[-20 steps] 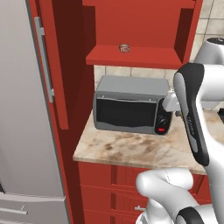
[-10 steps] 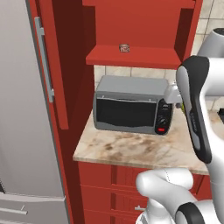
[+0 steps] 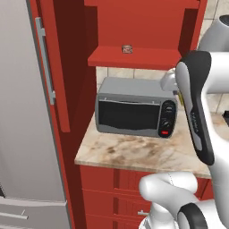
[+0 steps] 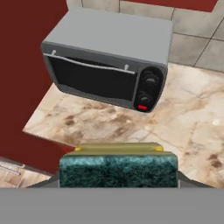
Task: Pick up the bar soap and sponge from the sink, and place them back in the cabinet, and close the cabinet door.
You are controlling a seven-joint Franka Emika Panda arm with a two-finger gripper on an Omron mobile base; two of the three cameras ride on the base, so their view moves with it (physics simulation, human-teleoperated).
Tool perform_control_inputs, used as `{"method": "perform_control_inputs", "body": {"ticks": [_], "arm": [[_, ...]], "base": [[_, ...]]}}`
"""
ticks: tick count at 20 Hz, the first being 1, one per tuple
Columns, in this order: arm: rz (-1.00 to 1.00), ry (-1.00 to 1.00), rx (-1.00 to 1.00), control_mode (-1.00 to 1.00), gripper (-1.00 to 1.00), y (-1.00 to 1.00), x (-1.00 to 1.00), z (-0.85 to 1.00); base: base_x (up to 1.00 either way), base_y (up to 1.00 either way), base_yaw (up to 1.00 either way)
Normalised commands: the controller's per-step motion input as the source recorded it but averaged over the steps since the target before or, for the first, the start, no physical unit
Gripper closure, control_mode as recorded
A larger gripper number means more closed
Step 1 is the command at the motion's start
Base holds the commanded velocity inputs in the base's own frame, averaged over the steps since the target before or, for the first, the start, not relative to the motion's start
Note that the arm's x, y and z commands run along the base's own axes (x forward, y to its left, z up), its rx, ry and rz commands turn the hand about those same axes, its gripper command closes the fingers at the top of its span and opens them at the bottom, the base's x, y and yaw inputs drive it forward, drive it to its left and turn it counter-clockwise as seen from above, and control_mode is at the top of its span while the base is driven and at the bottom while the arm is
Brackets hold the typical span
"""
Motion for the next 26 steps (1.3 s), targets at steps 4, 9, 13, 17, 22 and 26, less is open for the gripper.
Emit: {"method": "perform_control_inputs", "body": {"ticks": [4,9,13,17,22,26], "arm": [[-0.12,-0.16,0.0,-1.0,1.0,0.03,0.25,0.23],[-0.14,-0.1,-0.02,-1.0,1.0,0.04,0.4,0.17],[-0.07,-0.04,-0.04,-1.0,1.0,0.0,0.56,0.1],[-0.04,-0.02,-0.02,-1.0,1.0,0.0,0.57,0.05],[-0.02,-0.03,-0.02,-1.0,1.0,0.0,0.47,0.02],[0.0,-0.11,-0.05,-1.0,1.0,0.0,0.29,0.0]], "base": [[0.0,0.0,0.0],[0.0,0.0,0.0],[0.0,0.0,0.0],[0.0,0.0,0.0],[0.0,0.0,0.0],[0.0,0.0,0.0]]}}
